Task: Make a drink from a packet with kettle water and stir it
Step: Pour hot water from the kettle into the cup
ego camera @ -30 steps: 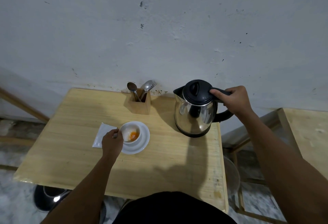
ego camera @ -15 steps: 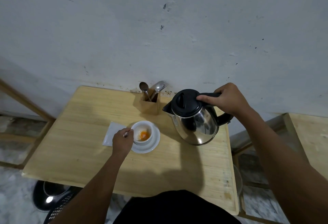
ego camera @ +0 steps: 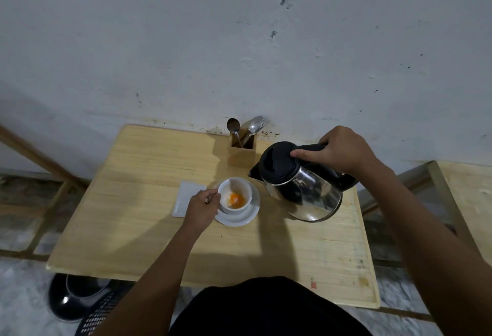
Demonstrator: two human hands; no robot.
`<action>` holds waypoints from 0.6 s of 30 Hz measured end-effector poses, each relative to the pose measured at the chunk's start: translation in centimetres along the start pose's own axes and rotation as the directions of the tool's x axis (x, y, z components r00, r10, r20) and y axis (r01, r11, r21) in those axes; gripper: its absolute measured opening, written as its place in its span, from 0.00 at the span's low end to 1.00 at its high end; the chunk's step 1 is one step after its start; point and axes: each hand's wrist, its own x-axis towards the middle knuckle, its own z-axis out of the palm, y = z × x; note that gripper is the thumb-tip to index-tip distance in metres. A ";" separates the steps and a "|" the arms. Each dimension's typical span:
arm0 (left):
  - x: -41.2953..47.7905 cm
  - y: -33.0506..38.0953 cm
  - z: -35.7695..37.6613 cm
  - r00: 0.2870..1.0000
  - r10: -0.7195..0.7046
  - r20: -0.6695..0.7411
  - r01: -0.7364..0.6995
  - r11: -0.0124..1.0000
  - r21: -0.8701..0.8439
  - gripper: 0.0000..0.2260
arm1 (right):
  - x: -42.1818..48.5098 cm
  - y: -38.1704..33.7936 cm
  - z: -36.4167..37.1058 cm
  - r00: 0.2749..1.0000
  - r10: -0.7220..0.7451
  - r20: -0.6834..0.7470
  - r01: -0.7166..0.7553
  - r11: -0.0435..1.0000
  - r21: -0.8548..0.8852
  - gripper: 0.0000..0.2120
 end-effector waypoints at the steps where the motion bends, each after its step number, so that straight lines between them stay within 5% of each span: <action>1: 0.1 -0.1 -0.1 1.000 0.005 0.008 -0.005 1.000 -0.003 0.13 | 0.0 -0.3 0.1 1.000 -0.002 -0.001 0.002 1.000 -0.022 0.38; 13: 1.2 -1.0 -0.7 0.995 0.060 0.078 -0.061 0.998 0.015 0.11 | -0.7 -2.4 1.0 0.999 0.024 0.025 -0.018 0.975 -0.221 0.44; 18: 1.4 -1.0 -0.9 0.993 0.051 0.104 -0.053 0.998 0.016 0.11 | -1.3 -3.4 1.0 0.998 0.059 0.012 -0.054 0.962 -0.269 0.37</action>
